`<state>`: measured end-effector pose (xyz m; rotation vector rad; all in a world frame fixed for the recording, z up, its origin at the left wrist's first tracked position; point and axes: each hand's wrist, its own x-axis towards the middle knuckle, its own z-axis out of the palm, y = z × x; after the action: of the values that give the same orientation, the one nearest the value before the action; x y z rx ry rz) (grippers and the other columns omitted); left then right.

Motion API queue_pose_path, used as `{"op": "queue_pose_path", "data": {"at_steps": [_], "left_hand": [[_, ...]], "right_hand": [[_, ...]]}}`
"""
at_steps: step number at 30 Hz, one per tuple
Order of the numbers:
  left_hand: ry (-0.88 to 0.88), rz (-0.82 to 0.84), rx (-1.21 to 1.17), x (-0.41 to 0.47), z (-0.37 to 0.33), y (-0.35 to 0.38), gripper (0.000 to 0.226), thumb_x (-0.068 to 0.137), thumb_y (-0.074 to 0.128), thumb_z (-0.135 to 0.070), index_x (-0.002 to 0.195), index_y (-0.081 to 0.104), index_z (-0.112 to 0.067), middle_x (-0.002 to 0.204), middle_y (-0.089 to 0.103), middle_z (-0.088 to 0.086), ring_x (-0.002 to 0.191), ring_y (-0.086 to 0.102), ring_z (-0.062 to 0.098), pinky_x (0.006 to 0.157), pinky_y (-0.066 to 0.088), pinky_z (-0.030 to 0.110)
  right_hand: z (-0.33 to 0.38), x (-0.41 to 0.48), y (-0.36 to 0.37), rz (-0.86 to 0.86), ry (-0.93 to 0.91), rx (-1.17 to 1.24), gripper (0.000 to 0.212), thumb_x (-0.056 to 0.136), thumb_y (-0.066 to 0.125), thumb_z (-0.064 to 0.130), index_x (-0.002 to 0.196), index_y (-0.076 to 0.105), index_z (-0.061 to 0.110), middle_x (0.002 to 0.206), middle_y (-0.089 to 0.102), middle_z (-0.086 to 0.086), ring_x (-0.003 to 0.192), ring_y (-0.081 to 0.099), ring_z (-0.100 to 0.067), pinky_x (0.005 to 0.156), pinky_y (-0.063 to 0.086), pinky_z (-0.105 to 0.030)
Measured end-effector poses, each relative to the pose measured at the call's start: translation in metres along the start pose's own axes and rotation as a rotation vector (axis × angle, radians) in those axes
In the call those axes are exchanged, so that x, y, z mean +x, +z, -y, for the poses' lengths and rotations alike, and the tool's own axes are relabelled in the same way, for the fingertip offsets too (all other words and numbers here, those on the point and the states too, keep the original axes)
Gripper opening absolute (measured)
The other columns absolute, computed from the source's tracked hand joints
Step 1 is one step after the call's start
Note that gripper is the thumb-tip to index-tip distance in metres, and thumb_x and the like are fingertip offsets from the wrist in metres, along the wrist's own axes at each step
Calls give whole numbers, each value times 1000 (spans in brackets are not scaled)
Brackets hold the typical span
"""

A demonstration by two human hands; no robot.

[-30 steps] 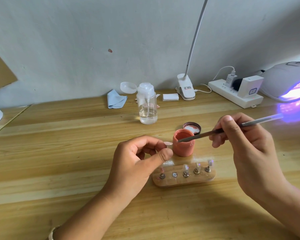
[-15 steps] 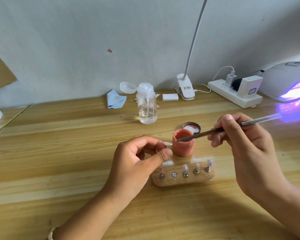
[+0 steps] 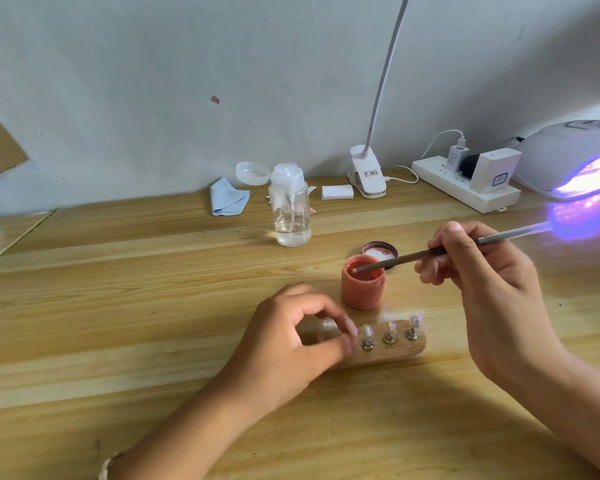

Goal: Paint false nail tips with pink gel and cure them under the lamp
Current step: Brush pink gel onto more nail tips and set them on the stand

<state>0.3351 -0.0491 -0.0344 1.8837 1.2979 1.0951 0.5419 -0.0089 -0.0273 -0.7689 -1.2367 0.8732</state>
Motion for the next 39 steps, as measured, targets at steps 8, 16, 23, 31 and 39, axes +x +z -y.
{"op": "queue_pose_path", "data": {"at_steps": [8,16,23,31,39], "left_hand": [[-88,57,87,0,9,2,19,69,88,-28,81,73,-31,88,63,-12,74,57,8,72,48,24],[-84,96,348,1,4,-3,44,51,69,-66,87,71,-40,86,63,-14,84,54,0,87,46,31],[-78,133,436,2,4,-9,48,48,59,-69,86,66,-42,92,59,-20,98,47,-4,94,39,26],[67,-6,365,-1,5,6,16,69,81,-46,78,72,-36,101,57,-19,104,46,0,81,39,30],[187,-70,488,-3,0,11,11,66,78,-35,74,71,-33,98,57,-17,92,47,4,81,34,28]], "right_hand": [[0,-1,1,39,-33,-33,29,100,52,32,76,69,33,59,62,1,65,54,-16,67,45,-18],[2,1,0,9,-43,-32,28,98,53,32,75,68,33,58,62,0,65,53,-17,67,44,-19],[2,7,-3,-80,-58,-133,28,104,51,26,79,63,25,59,64,3,63,54,-8,65,42,-16],[1,9,0,19,-30,-365,19,93,57,36,78,60,25,63,64,10,49,45,-2,48,33,-12],[0,6,6,160,-97,-641,10,91,57,25,81,57,28,68,64,15,67,52,4,60,38,-9]]}}
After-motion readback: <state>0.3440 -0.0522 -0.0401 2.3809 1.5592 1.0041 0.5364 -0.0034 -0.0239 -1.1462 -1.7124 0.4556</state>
